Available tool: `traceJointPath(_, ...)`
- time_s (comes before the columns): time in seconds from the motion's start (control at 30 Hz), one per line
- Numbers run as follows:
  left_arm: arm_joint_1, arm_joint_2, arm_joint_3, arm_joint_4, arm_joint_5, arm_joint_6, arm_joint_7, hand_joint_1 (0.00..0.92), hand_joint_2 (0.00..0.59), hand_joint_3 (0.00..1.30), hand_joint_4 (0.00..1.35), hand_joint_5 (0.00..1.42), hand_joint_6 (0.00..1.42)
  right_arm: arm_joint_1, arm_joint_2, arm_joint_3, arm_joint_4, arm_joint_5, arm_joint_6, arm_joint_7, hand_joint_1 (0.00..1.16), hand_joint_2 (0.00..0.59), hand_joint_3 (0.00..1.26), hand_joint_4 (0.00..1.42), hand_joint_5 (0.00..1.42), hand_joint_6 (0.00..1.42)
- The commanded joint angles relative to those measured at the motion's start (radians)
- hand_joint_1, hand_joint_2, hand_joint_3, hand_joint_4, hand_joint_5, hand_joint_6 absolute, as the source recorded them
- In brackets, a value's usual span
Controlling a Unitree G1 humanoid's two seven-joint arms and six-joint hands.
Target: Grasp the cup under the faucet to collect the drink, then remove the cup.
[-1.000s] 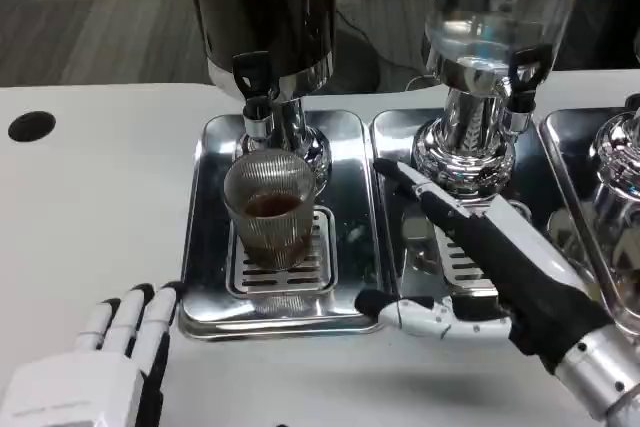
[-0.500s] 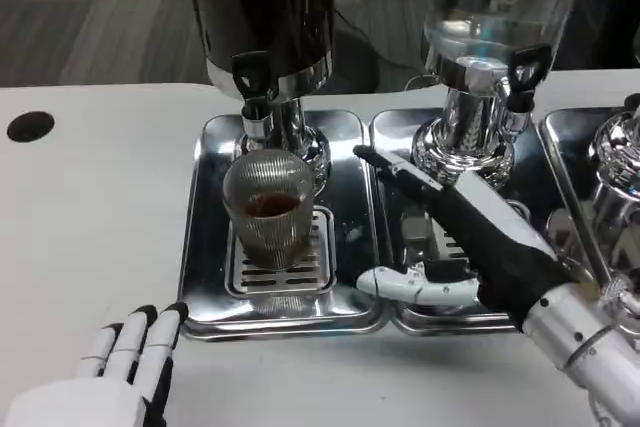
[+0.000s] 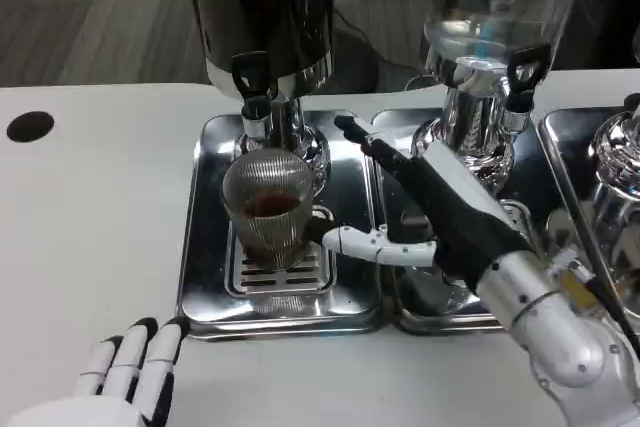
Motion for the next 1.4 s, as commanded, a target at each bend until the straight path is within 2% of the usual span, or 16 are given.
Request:
traceJointPath(0.03,0.033,0.006,0.016,0.005,-0.023,-0.015,0.033,0.0,0.052,0.09,0.0,0.1,0.44,-0.051,0.046,0.022,0.045,-0.036,0.048,-0.057,0.57,0.136,0.08,0.08,0.06,0.0)
traceJointPath(0.2,0.048,0.011,0.037,0.009,-0.045,-0.027,0.046,0.0,0.058,0.09,0.0,0.1,0.44,-0.079,0.081,0.036,0.086,-0.051,0.065,-0.092,0.56,0.127,0.08,0.07,0.05,0.0)
traceJointPath(0.53,0.04,0.019,0.066,0.025,-0.078,-0.043,0.036,0.0,0.066,0.1,0.0,0.1,0.44,-0.113,0.119,0.074,0.121,-0.071,0.102,-0.111,0.54,0.126,0.03,0.02,0.01,0.0)
traceJointPath(1.13,0.035,0.035,0.107,0.024,-0.127,-0.057,0.017,0.0,0.077,0.12,0.01,0.11,0.44,-0.121,0.157,0.136,0.118,-0.113,0.176,-0.132,0.49,0.122,0.0,0.0,0.0,0.0)
traceJointPath(1.4,0.054,0.033,0.133,0.029,-0.15,-0.074,0.026,0.0,0.078,0.13,0.02,0.11,0.44,-0.126,0.175,0.153,0.139,-0.128,0.187,-0.154,0.48,0.122,0.0,0.0,0.0,0.0)
